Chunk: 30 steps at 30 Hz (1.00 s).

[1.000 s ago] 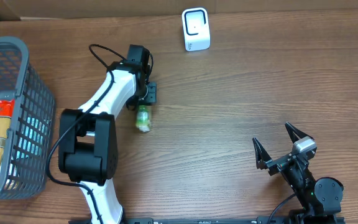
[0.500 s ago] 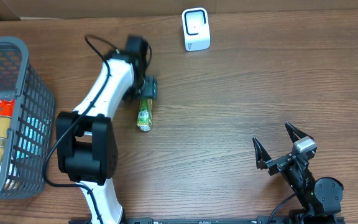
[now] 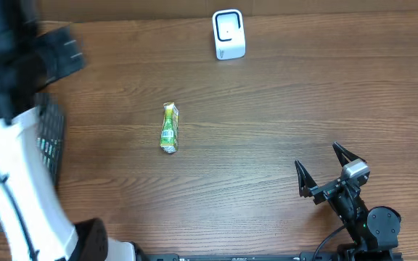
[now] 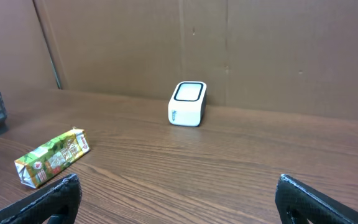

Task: Scan the item barcode
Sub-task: 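Move the left gripper back over the basket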

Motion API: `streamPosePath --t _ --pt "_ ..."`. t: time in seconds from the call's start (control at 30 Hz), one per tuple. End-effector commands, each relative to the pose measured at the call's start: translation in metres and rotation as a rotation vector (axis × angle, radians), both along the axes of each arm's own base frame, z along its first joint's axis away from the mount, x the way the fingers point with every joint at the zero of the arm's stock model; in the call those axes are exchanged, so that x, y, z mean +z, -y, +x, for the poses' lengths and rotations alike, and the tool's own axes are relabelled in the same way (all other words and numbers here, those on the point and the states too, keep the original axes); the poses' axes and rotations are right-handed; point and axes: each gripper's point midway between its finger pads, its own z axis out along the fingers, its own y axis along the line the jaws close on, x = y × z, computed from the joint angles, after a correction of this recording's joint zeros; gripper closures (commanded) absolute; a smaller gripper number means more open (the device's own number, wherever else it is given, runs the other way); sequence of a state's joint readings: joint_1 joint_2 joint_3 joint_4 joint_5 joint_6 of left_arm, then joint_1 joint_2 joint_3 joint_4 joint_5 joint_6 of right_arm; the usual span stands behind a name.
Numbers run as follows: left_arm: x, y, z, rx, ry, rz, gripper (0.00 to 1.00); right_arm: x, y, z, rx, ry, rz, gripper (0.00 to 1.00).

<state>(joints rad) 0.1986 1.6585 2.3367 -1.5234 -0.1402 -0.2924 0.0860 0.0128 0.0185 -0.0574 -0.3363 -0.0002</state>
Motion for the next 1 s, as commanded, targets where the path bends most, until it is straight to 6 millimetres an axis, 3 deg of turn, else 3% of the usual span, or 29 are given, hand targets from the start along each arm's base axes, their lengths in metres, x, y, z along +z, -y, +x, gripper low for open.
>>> streamPosePath --t 0.0,0.17,0.33,0.6,0.8,0.97 --pt "-0.009 -0.057 -0.032 0.229 -0.042 -0.035 0.15 -0.003 -0.001 0.0 0.002 0.001 0.0 0.0" --pt "-0.024 -0.106 -0.06 0.429 -0.053 -0.12 0.15 -0.003 -0.001 0.0 0.002 0.001 0.0 0.0" --pt "-0.053 -0.134 -0.072 0.511 -0.097 -0.177 0.15 -0.003 -0.001 0.0 0.002 0.001 0.0 0.0" --pt "-0.117 -0.154 -0.074 0.563 -0.204 -0.228 0.15 -0.003 -0.001 0.0 0.002 0.001 0.0 0.0" --pt "-0.145 -0.174 -0.084 0.621 -0.222 -0.244 0.14 -0.003 -0.001 0.0 0.002 0.001 0.0 0.0" --pt "-0.166 -0.181 -0.081 0.559 -0.24 -0.232 0.14 -0.003 -0.001 0.0 0.002 0.001 0.0 0.0"
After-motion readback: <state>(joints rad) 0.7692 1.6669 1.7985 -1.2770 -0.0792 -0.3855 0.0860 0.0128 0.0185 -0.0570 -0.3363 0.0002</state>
